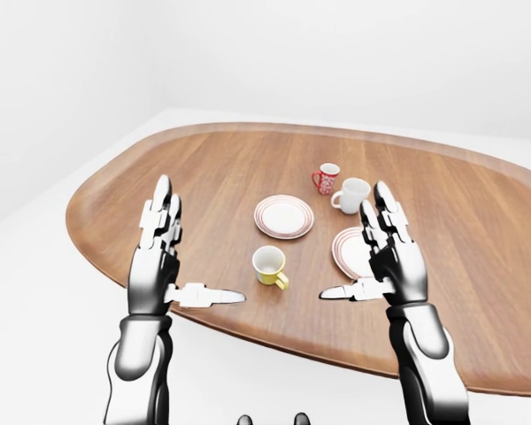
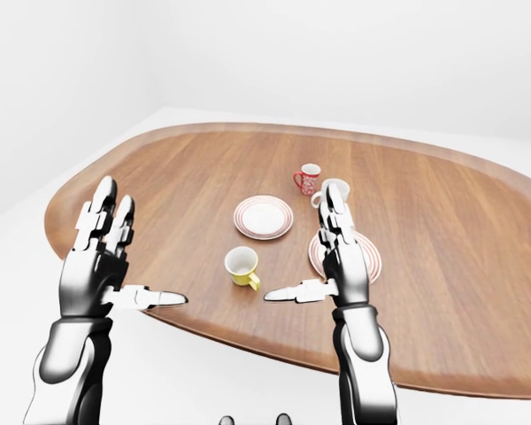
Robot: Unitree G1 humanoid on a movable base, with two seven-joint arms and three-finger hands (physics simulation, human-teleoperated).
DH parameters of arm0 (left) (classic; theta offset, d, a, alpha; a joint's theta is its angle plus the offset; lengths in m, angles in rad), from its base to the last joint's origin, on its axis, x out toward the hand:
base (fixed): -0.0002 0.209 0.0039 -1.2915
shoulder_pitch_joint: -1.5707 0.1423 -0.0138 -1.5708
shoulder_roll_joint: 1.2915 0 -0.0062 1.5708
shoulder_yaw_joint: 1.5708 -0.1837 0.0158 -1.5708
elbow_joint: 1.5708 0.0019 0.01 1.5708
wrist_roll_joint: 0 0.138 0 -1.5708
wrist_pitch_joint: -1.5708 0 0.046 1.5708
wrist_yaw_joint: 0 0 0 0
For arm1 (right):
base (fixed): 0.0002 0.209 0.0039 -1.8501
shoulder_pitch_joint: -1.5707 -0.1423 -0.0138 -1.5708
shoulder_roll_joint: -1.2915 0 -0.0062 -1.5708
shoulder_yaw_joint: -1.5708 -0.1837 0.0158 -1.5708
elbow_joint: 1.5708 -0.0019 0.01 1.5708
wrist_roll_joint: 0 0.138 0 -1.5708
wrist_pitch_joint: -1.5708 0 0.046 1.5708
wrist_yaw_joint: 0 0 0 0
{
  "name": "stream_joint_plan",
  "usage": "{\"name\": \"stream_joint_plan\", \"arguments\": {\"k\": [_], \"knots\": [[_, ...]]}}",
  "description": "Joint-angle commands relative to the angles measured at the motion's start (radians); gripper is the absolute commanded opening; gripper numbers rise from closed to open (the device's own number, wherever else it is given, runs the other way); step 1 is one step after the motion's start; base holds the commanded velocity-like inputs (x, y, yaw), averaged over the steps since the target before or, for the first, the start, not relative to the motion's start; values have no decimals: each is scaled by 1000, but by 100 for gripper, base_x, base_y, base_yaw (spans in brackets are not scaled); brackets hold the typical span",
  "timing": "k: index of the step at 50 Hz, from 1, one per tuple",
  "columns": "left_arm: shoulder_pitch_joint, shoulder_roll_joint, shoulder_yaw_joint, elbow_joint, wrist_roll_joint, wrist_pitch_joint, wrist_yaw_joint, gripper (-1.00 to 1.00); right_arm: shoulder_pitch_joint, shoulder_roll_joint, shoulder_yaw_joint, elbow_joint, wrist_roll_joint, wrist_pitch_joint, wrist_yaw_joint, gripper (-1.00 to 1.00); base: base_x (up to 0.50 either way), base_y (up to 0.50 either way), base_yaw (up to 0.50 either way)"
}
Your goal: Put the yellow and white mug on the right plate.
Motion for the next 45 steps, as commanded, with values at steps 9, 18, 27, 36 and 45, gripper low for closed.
{"name": "stream_joint_plan", "arguments": {"k": [9,18,27,36,45], "knots": [[-2,1,15,-34,11,0,-18,100,0,0,14,-4,-64,0,-16,100,38,10,0],[-3,0,15,-28,13,0,-18,100,29,8,9,-58,-2,0,36,100,0,0,0],[-4,0,16,-22,14,0,-18,100,14,4,18,-7,-47,0,8,100,38,10,0],[-2,0,16,-29,14,0,-18,100,6,4,23,0,-68,0,-8,100,0,0,0],[-5,1,16,-20,14,0,-19,100,20,6,10,-39,1,0,24,100,13,3,0]]}}
